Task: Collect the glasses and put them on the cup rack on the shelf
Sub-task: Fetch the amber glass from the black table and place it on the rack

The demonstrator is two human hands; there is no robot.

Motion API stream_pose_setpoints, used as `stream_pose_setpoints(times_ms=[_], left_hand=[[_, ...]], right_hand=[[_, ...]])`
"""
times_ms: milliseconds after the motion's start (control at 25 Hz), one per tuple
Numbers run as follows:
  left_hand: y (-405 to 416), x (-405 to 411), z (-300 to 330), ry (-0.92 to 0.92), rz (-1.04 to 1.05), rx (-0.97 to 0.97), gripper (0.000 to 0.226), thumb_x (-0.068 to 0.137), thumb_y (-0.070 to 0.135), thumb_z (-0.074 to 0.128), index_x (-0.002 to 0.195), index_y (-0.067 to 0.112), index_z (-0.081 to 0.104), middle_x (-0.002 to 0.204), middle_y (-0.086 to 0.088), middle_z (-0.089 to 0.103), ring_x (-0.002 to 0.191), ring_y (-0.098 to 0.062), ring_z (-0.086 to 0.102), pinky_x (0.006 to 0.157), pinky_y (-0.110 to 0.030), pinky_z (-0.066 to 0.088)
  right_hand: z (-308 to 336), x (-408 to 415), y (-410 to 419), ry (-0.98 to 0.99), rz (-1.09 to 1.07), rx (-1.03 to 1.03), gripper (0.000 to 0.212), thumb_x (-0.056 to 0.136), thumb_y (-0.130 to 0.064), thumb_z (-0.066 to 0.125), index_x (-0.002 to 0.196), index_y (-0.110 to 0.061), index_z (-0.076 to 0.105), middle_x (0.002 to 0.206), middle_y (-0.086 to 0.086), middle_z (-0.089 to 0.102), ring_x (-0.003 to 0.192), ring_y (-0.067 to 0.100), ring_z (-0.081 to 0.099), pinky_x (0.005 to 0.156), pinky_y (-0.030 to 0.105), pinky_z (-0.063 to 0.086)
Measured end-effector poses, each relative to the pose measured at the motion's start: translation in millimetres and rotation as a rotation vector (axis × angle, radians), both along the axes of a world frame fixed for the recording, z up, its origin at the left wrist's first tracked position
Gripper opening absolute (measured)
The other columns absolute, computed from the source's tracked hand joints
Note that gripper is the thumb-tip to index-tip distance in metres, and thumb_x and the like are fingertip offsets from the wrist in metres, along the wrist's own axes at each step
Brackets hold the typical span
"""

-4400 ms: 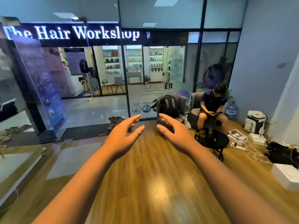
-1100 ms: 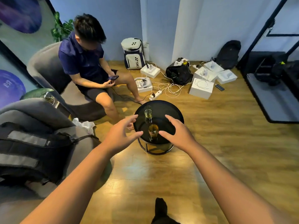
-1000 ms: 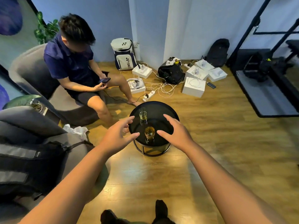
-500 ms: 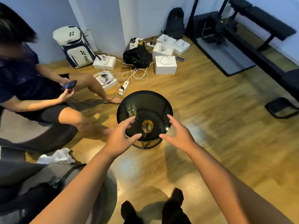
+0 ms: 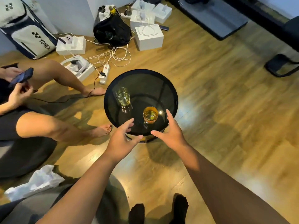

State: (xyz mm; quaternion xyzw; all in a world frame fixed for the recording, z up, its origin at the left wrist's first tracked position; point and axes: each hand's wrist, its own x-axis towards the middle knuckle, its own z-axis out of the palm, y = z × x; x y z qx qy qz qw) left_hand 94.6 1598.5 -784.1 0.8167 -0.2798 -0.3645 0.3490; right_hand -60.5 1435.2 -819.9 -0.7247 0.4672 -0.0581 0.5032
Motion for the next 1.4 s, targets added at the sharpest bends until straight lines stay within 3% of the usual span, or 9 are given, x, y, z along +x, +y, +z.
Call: stream_pose_setpoints(times_ms=[200, 360, 760, 880, 920, 1000, 1120, 1280, 1400], left_hand=[[-19, 10, -63, 0.104, 0.047, -0.008, 0.086, 0.091, 0.02, 0.079, 0.161, 0.034, 0.031, 0.157, 0.015, 0.043, 0.136, -0.003, 0.044, 0.084, -0.008, 0.039], [-48, 21, -121, 0.233, 0.078, -0.01, 0.088, 0.094, 0.001, 0.064, 0.164, 0.035, 0.022, 0.166, 0.01, 0.034, 0.147, -0.014, 0.04, 0.098, -0.027, 0.044], [-85, 34, -168, 0.29, 0.038, -0.008, 0.096, 0.093, -0.007, 0.059, 0.165, 0.036, 0.013, 0.171, 0.007, 0.023, 0.154, -0.021, 0.032, 0.102, -0.031, 0.038], [-94, 32, -161, 0.287, -0.022, -0.029, 0.095, 0.091, -0.012, 0.056, 0.155, 0.052, 0.026, 0.154, 0.032, 0.04, 0.145, -0.009, 0.038, 0.108, -0.032, 0.036], [-98, 31, -156, 0.279, -0.048, -0.028, 0.096, 0.089, -0.014, 0.055, 0.14, 0.063, 0.032, 0.134, 0.049, 0.045, 0.136, -0.001, 0.041, 0.107, -0.029, 0.035], [-102, 32, -153, 0.28, -0.069, -0.027, 0.095, 0.085, -0.018, 0.053, 0.128, 0.066, 0.036, 0.112, 0.054, 0.047, 0.125, 0.004, 0.04, 0.102, -0.025, 0.034], [-104, 35, -157, 0.3, -0.029, -0.038, 0.092, 0.085, -0.02, 0.053, 0.137, 0.053, 0.033, 0.121, 0.036, 0.045, 0.131, -0.006, 0.038, 0.096, -0.022, 0.039], [-111, 42, -153, 0.316, -0.052, -0.025, 0.095, 0.086, -0.02, 0.051, 0.149, 0.049, 0.033, 0.125, 0.028, 0.047, 0.129, -0.012, 0.044, 0.069, -0.008, 0.047], [-116, 41, -154, 0.289, -0.09, -0.055, 0.101, 0.084, -0.021, 0.05, 0.143, 0.06, 0.04, 0.124, 0.031, 0.055, 0.128, -0.008, 0.049, 0.098, -0.019, 0.04]], right_hand=[[-46, 13, 0, -0.021, -0.027, 0.017, 0.122, 0.074, -0.043, 0.094, 0.166, -0.038, 0.013, 0.17, -0.003, 0.03, 0.155, 0.021, 0.031, 0.12, 0.043, 0.039], [-103, 23, -16, 0.018, -0.073, -0.032, 0.122, 0.074, -0.041, 0.095, 0.166, -0.032, 0.016, 0.17, 0.0, 0.032, 0.153, 0.024, 0.034, 0.118, 0.044, 0.039], [-156, 56, -22, -0.009, -0.113, -0.019, 0.118, 0.074, -0.037, 0.096, 0.164, -0.035, 0.02, 0.166, -0.005, 0.037, 0.15, 0.022, 0.039, 0.112, 0.042, 0.045], [-156, 59, -29, -0.018, -0.122, -0.033, 0.115, 0.075, -0.036, 0.095, 0.164, -0.033, 0.021, 0.165, -0.004, 0.038, 0.15, 0.022, 0.039, 0.115, 0.045, 0.045], [-156, 61, -33, -0.027, -0.114, -0.037, 0.112, 0.076, -0.035, 0.094, 0.163, -0.032, 0.023, 0.163, -0.003, 0.041, 0.149, 0.022, 0.04, 0.115, 0.046, 0.046], [-158, 63, -37, -0.054, -0.092, -0.038, 0.105, 0.077, -0.033, 0.094, 0.16, -0.03, 0.03, 0.158, -0.004, 0.046, 0.146, 0.02, 0.043, 0.114, 0.044, 0.047], [-163, 64, -40, -0.045, -0.095, -0.031, 0.1, 0.077, -0.03, 0.095, 0.157, -0.029, 0.034, 0.151, -0.005, 0.051, 0.141, 0.018, 0.047, 0.112, 0.043, 0.049], [-170, 77, -51, -0.077, -0.087, 0.009, 0.102, 0.072, -0.03, 0.098, 0.154, -0.033, 0.037, 0.144, -0.008, 0.056, 0.135, 0.016, 0.052, 0.111, 0.044, 0.051], [-179, 79, -52, -0.118, -0.135, 0.019, 0.101, 0.068, -0.032, 0.1, 0.15, -0.037, 0.042, 0.137, -0.014, 0.058, 0.129, 0.011, 0.054, 0.109, 0.04, 0.052]])
